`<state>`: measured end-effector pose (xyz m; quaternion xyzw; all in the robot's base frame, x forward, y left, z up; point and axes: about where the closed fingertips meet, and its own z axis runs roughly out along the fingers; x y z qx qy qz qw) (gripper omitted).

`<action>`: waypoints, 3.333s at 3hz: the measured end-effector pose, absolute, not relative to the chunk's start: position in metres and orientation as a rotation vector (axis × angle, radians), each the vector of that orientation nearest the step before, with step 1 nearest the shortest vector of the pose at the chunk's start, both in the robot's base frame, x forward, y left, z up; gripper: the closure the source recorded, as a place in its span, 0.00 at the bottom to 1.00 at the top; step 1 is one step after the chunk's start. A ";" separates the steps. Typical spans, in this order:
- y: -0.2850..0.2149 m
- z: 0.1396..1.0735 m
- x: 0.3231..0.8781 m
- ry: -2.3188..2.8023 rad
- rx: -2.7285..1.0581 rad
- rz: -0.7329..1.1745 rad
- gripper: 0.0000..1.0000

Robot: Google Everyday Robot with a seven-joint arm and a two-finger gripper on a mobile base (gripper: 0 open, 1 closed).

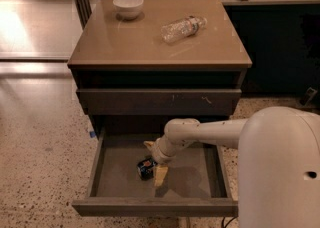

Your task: Pick pepsi can from middle drawer and place on counter

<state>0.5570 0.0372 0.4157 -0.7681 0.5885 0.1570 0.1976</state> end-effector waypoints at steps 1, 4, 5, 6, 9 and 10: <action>0.069 0.389 0.562 1.577 -2.191 0.515 0.00; 0.081 0.367 0.556 1.557 -2.241 0.599 0.42; 0.081 0.367 0.556 1.557 -2.241 0.599 0.65; 0.081 0.367 0.556 1.557 -2.241 0.600 0.89; 0.079 0.372 0.556 1.557 -2.208 0.603 1.00; 0.068 0.417 0.565 1.513 -2.195 0.588 1.00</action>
Offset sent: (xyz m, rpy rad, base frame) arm -0.0038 0.0545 -0.0683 0.0293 0.1477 0.1662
